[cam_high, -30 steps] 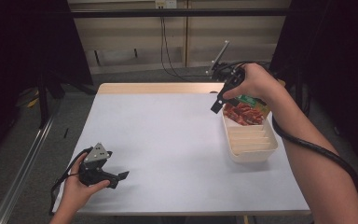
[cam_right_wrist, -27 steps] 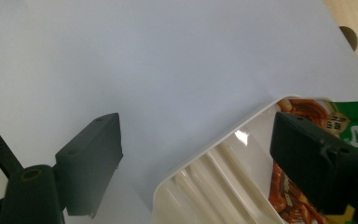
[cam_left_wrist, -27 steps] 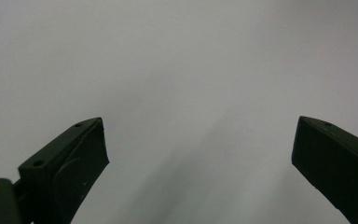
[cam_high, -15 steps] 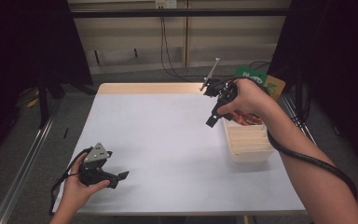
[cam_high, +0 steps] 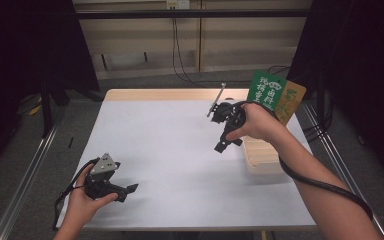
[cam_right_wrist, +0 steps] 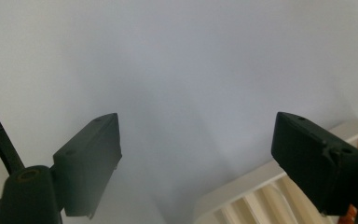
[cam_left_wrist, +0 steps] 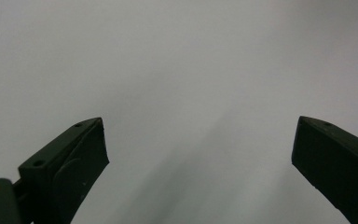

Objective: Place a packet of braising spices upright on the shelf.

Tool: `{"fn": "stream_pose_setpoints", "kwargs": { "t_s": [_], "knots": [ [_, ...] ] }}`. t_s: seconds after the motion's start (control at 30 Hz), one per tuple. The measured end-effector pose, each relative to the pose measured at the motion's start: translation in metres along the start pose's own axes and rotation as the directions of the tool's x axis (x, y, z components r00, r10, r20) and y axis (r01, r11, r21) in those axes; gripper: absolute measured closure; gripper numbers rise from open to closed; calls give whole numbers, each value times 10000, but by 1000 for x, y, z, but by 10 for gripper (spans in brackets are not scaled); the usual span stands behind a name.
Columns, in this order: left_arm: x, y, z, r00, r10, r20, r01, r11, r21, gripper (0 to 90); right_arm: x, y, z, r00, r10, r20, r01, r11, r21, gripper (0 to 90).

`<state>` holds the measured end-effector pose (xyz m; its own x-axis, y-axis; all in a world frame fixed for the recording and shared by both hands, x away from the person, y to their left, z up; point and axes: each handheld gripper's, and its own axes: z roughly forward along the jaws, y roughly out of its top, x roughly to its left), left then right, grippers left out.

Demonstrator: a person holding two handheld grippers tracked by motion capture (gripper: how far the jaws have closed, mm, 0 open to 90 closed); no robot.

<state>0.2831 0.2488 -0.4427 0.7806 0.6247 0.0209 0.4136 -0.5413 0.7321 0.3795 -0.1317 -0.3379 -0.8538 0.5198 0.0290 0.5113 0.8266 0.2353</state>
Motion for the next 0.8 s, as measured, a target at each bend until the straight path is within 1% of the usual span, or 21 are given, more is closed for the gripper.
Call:
{"fn": "stream_pose_setpoints", "kwargs": {
  "t_s": [0.03,0.07,0.1,0.13,0.17,0.27,0.3,0.33,0.37,0.4,0.43,0.6,0.67,0.7,0.8],
  "knots": [
    [0,0,0,10000,-8,-2,8,10000,0,32,2,-1,6,10000,-69,-51,69,10000,-60,158],
    [0,0,0,10000,-23,-7,23,10000,-14,32,2,-1,6,10000,-69,-51,69,10000,-60,158],
    [-1,0,1,9999,-133,19,133,9999,-66,32,6,-1,10,10000,-66,-67,66,10000,-39,157],
    [-1,0,0,10000,-48,52,48,10000,29,32,6,-1,10,10000,-66,-67,66,10000,-39,157],
    [-1,0,0,10000,-72,50,72,10000,27,32,7,-1,13,9999,-63,-97,62,9999,-100,157],
    [-1,0,1,9999,-129,52,129,9999,-7,33,10,-1,20,9998,-207,-53,207,9998,-1,156],
    [-1,0,0,10000,-58,41,58,10000,31,32,12,-1,22,9997,-218,-61,218,9998,12,156],
    [-1,0,0,10000,-61,54,61,10000,33,32,14,-1,25,9999,-127,-103,127,9999,7,155],
    [-1,0,0,9999,-116,46,116,9999,-16,32,14,-2,27,9997,-256,-64,256,9997,19,155],
    [-1,0,0,10000,-59,12,59,10000,-15,32,15,-2,29,9997,-250,-80,250,9997,5,154],
    [-1,0,0,10000,-69,52,69,10000,29,32,16,-2,30,9996,-285,-18,285,9996,31,154],
    [-1,0,0,10000,-46,56,46,10000,43,32,22,-6,42,9995,-320,-75,321,9995,67,154],
    [-1,0,0,10000,-61,52,61,10000,37,32,24,-7,46,9989,-457,-113,458,9989,106,153],
    [-1,0,0,10000,-67,39,67,10000,30,32,25,-8,48,9987,-473,-173,475,9988,92,152],
    [-1,0,1,9999,-68,73,68,10000,44,32,29,-11,52,9985,-528,-153,529,9986,83,150]
  ]
}}
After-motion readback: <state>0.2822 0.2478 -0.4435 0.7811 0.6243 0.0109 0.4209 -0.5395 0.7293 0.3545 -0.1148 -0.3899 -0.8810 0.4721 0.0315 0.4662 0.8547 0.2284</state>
